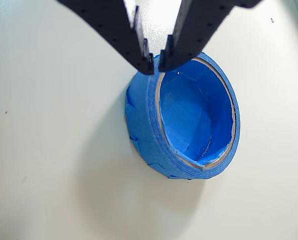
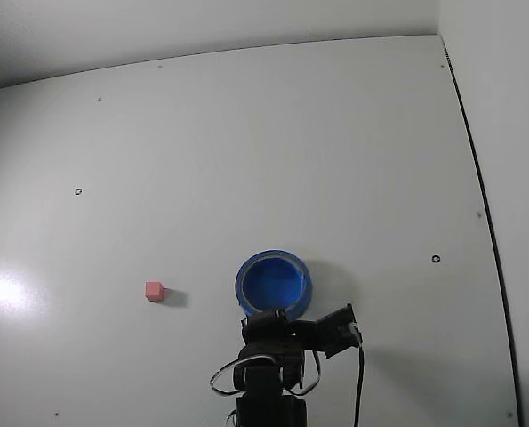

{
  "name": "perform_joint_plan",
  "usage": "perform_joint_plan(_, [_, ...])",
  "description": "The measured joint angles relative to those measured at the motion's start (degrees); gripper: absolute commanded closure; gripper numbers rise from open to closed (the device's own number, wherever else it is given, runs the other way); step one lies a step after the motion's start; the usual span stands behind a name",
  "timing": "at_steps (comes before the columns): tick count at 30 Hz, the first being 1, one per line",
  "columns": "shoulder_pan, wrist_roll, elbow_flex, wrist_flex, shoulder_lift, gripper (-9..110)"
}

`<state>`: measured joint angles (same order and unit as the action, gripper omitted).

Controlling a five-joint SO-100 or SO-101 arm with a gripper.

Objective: Grasp a block and put it in the bin.

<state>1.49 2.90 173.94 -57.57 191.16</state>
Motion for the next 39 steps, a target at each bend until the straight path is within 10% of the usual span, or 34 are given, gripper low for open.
perform_joint_plan(7, [0.0, -2.9, 0.0, 0.0, 0.0, 97])
perform_joint_plan(19, [0.0, -42.4, -5.5, -0.2, -1.8, 79])
perform_joint_plan(39, [-32.8, -36.7, -58.6, -9.7, -58.5, 79])
